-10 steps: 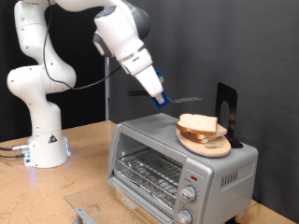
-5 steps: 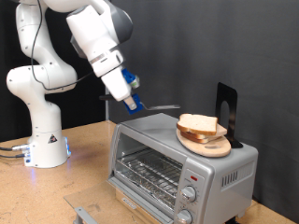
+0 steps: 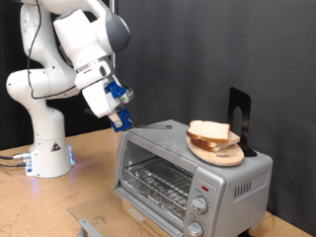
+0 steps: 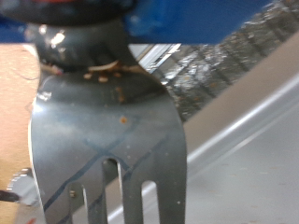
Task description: Make a piece of toast with the oven
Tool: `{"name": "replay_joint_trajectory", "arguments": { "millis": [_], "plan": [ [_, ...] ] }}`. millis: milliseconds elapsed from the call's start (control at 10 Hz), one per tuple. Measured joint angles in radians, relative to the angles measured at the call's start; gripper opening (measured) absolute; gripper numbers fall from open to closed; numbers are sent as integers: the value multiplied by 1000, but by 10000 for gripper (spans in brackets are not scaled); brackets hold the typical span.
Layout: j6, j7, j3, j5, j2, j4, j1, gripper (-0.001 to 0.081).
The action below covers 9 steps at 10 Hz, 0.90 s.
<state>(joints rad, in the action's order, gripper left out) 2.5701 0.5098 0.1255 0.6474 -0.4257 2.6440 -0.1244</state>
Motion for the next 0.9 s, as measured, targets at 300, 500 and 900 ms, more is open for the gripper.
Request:
{"name": "replay_joint_trajectory", "arguments": {
  "millis": [300, 500, 900],
  "plan": [
    [41, -4, 0, 7, 65, -28, 0, 394],
    [24, -38, 5, -2, 114, -60, 0, 394],
    [31, -23, 9, 39, 184, -122, 11, 394]
  ]
}}
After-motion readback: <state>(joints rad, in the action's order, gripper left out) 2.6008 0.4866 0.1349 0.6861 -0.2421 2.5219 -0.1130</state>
